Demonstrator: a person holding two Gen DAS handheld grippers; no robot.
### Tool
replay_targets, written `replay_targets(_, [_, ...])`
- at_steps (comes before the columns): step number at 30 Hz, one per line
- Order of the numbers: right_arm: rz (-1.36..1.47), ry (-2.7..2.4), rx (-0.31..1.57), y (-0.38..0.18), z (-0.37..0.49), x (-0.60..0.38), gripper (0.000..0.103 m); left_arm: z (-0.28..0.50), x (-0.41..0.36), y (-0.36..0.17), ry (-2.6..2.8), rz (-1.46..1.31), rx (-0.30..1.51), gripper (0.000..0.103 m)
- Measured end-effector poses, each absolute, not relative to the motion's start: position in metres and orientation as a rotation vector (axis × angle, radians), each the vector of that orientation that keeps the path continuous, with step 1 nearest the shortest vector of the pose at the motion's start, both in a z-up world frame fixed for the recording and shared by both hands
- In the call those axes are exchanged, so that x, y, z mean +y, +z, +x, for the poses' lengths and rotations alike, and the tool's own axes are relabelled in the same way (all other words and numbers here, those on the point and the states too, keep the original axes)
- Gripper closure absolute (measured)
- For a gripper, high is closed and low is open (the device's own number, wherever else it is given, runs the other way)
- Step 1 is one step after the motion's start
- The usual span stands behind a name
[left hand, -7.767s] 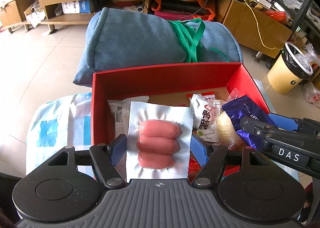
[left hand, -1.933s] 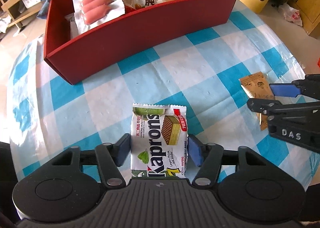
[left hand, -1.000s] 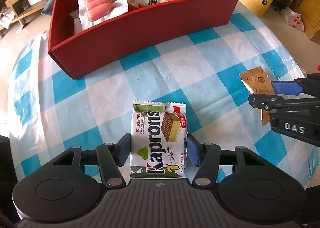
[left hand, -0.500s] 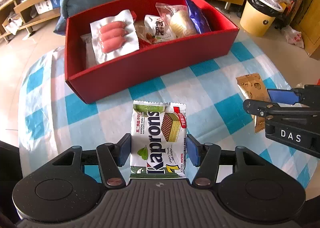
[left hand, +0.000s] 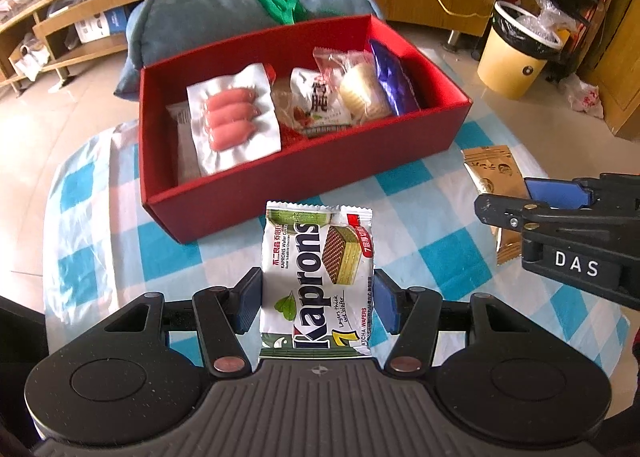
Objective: Organize snacks
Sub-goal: 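Lift and carry the Kapronos packet and gold packet over the red box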
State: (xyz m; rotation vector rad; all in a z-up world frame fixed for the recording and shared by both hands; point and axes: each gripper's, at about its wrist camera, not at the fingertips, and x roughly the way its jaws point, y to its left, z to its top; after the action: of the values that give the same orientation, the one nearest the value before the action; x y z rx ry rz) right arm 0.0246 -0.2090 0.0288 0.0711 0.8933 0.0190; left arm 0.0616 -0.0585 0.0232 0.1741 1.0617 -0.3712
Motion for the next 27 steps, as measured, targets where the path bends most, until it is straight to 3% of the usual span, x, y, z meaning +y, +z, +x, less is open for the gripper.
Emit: replay_targets(27, [0.096,0.043,0.813,0.058,0.066,-0.208,0.063,0.106,-0.051,0.058,-0.316,0.094,0.980,0.038])
